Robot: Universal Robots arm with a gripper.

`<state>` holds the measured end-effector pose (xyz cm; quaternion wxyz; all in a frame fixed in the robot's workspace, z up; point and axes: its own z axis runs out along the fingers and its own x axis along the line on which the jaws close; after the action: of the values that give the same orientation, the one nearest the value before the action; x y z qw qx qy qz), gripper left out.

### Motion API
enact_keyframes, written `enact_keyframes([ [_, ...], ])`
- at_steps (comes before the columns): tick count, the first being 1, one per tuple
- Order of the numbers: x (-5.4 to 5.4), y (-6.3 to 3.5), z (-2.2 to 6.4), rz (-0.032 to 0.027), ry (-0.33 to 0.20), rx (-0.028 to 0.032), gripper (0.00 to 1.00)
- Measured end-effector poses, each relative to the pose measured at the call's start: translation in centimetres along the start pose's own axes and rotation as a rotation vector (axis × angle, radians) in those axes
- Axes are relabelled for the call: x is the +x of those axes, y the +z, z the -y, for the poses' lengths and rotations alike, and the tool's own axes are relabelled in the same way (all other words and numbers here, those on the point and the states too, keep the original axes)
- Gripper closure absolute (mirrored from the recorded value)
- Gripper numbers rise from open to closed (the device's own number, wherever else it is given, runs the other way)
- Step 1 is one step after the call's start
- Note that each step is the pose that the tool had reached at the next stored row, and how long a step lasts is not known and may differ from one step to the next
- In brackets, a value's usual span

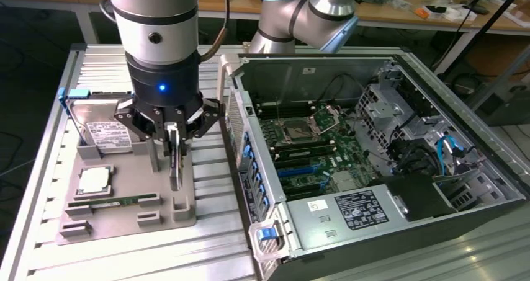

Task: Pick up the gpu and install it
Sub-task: 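Pick up the gpu and move the gpu toward the slot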

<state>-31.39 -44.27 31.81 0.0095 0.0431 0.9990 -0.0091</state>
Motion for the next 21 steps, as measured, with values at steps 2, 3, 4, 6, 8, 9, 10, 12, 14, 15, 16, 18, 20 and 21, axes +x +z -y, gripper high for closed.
enact_keyframes([
  [2, 0.0, -0.28, 0.00, -0.0002, 0.000, 0.0016, 0.73],
  [3, 0.0, -0.42, 0.01, -0.0003, 0.000, 0.0023, 0.73],
  [4, 0.0, -0.54, 0.01, -0.0003, 0.000, 0.0028, 0.73],
  [6, 0.0, -0.83, 0.01, -0.0005, 0.000, 0.0037, 0.73],
  [8, 0.0, -1.14, 0.02, -0.0008, 0.000, 0.0044, 0.73],
  [9, 0.0, -1.27, 0.02, -0.0009, 0.000, 0.0046, 0.73],
  [10, 0.0, -1.48, 0.02, -0.0010, 0.000, 0.0049, 0.73],
  [12, 0.0, -1.74, 0.03, -0.0011, 0.000, 0.0054, 0.73],
  [14, 0.0, -2.07, 0.04, -0.0012, 0.000, 0.0059, 0.73],
  [15, 0.0, -2.19, 0.04, -0.0013, 0.000, 0.0064, 0.73],
  [16, 0.0, -2.30, 0.04, -0.0013, 0.000, 0.0070, 0.73],
  [18, -0.1, -2.48, 0.04, -0.0014, 0.000, 0.0079, 0.73],
  [20, -0.1, -2.82, 0.05, -0.0019, 0.000, 0.0101, 0.73],
  [21, -0.1, -2.94, 0.05, -0.0019, 0.000, 0.0112, 0.73],
])
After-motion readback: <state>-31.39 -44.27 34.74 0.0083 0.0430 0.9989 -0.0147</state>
